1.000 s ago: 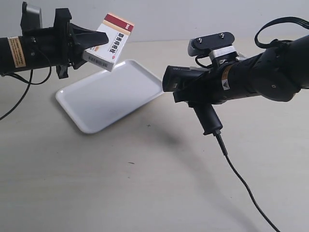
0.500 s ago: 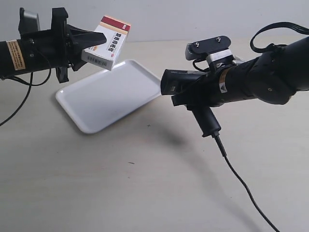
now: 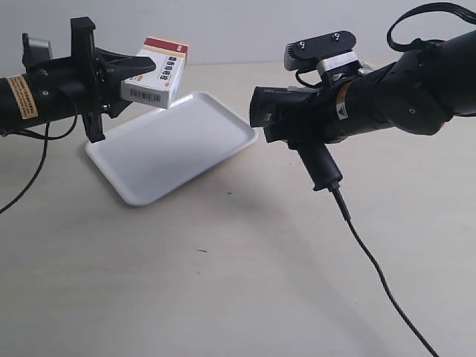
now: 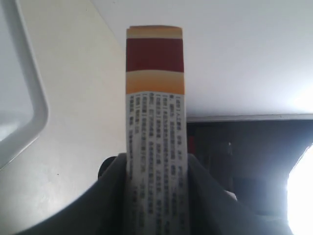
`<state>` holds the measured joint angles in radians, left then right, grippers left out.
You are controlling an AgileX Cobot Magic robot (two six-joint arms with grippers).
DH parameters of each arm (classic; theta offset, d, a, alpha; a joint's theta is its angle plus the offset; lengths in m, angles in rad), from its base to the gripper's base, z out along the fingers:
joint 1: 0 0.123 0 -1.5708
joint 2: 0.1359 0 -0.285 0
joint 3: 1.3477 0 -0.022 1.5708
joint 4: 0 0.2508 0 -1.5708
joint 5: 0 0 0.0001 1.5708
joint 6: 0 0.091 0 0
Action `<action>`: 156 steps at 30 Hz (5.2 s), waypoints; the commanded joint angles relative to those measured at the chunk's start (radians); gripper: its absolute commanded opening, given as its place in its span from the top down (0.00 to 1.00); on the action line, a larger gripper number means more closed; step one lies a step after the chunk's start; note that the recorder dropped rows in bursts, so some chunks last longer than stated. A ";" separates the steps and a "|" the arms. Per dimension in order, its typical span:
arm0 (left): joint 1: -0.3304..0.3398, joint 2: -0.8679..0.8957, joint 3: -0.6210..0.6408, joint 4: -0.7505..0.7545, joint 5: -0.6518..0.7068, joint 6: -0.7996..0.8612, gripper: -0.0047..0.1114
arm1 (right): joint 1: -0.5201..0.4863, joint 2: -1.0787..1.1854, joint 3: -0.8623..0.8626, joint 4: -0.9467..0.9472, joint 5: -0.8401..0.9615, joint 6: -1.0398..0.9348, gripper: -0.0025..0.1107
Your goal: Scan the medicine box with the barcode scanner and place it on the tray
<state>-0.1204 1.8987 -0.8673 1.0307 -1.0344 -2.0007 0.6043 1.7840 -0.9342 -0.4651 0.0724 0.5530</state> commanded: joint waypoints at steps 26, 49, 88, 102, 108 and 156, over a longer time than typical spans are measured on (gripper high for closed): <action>0.002 0.000 0.005 -0.003 -0.010 0.038 0.96 | -0.039 0.016 -0.039 -0.012 0.030 -0.008 0.98; 0.002 0.000 0.005 0.081 0.017 0.177 0.96 | -0.048 0.136 -0.039 -0.043 0.147 0.016 0.84; -0.046 0.191 0.005 -0.016 -0.061 0.256 0.96 | -0.048 0.167 -0.039 0.020 0.134 0.105 0.29; -0.079 0.191 0.005 -0.052 -0.059 0.293 0.96 | -0.048 0.157 -0.039 0.018 0.163 0.103 0.73; -0.064 0.191 0.005 -0.060 -0.068 0.261 0.96 | -0.048 0.045 -0.033 0.009 0.251 0.067 0.94; -0.017 0.191 0.005 -0.065 -0.187 0.191 0.96 | 0.005 -0.018 0.057 -0.027 0.051 0.015 0.98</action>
<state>-0.1408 2.0901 -0.8652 0.9681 -1.2020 -1.8133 0.6160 1.7789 -0.8543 -0.4585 0.1146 0.5839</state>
